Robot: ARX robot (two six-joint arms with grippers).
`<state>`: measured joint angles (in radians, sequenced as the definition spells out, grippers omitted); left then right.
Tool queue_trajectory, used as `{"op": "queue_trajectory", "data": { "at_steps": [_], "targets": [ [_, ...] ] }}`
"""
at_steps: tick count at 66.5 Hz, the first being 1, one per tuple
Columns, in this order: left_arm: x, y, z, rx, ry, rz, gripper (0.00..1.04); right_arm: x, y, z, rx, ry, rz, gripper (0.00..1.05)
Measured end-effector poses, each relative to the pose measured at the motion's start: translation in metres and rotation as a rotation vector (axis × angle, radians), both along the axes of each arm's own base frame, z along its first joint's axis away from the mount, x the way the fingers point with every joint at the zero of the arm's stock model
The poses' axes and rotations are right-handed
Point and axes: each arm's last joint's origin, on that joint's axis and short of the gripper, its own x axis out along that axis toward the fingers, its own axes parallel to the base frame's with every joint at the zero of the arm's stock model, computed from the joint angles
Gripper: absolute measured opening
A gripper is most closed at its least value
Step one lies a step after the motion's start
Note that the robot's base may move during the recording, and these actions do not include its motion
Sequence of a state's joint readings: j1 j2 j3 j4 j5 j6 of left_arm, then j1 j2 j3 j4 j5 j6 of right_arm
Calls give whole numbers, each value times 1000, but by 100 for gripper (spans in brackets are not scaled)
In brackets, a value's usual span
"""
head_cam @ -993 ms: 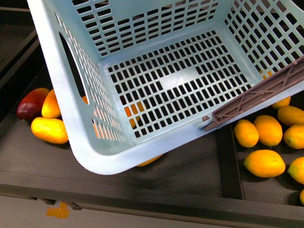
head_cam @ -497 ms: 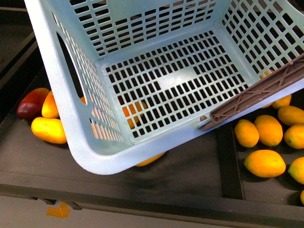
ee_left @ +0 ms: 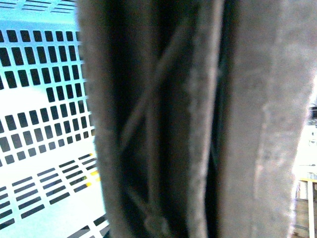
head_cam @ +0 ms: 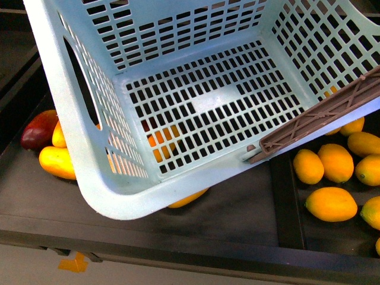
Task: Pick lemon and mango into basket
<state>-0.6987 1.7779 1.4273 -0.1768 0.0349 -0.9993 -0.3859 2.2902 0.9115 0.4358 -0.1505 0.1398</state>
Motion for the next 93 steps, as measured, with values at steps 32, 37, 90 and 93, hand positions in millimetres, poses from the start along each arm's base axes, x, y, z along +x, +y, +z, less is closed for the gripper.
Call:
{"op": "queue_trajectory", "data": {
  "at_steps": [32, 37, 90, 93],
  "targets": [
    [0, 0, 0, 0, 0, -1, 14, 64, 8, -34, 129, 41, -165, 96],
    [0, 0, 0, 0, 0, -1, 14, 72, 9, -35, 142, 46, -175, 96],
    [0, 0, 0, 0, 0, 0, 14, 78, 2, -55, 172, 152, -240, 93],
    [0, 0, 0, 0, 0, 0, 14, 78, 2, -55, 168, 157, -239, 86]
  ]
}}
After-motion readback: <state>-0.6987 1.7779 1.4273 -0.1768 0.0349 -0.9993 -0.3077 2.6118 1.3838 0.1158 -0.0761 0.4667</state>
